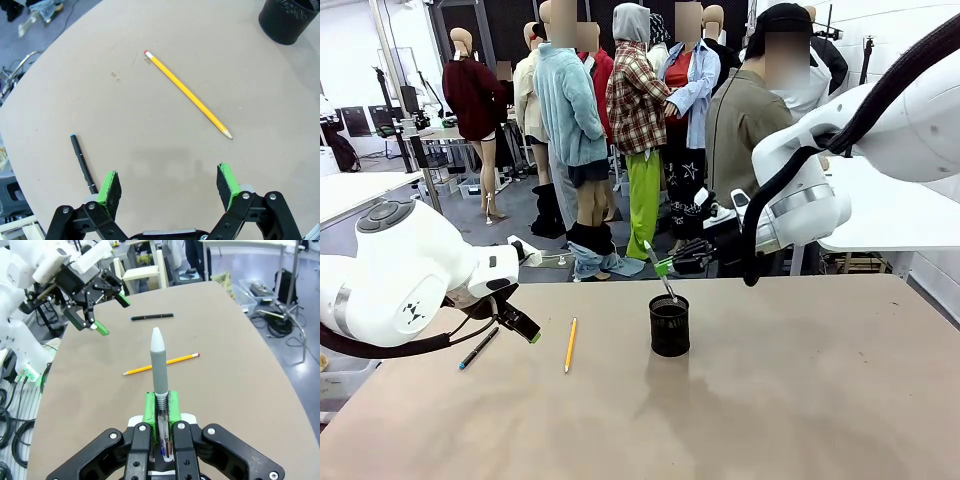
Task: Place the pens into the pen holder.
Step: Pick up a writing instrument from the table and place it into the Pen holder.
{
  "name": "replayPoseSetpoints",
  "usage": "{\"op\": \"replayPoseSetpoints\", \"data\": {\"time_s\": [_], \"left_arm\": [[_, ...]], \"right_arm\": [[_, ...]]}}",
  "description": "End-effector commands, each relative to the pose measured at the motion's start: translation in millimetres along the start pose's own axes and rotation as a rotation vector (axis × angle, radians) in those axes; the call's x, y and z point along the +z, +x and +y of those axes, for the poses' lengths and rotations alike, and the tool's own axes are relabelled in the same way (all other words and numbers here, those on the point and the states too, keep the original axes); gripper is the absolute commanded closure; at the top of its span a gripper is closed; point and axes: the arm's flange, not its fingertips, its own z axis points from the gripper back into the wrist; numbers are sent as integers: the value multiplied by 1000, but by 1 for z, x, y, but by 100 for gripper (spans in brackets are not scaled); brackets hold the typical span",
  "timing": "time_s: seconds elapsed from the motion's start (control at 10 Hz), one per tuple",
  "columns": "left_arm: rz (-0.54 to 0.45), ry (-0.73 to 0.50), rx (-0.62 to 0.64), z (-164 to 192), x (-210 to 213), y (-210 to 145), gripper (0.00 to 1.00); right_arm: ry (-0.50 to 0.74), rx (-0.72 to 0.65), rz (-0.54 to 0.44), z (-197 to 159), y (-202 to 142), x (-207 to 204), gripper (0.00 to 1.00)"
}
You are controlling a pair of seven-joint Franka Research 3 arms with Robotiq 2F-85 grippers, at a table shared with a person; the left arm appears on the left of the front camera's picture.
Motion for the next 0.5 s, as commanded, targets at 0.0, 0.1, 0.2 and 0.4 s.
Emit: {"op": "replayPoseSetpoints", "data": {"time_s": [0.0, 0.1, 0.2, 0.4], "left_arm": [[-1, -1, 6, 2, 1, -1, 0], [-1, -1, 6, 2, 1, -1, 0], [-1, -1, 6, 2, 1, -1, 0], [-1, -1, 6, 2, 1, -1, 0]], "right_arm": [[18, -27, -9, -6, -3, -11, 100], [17, -41, 2, -3, -9, -13, 100], [10, -49, 10, -3, -14, -15, 100], [5, -62, 44, -1, -24, -22, 98]]}}
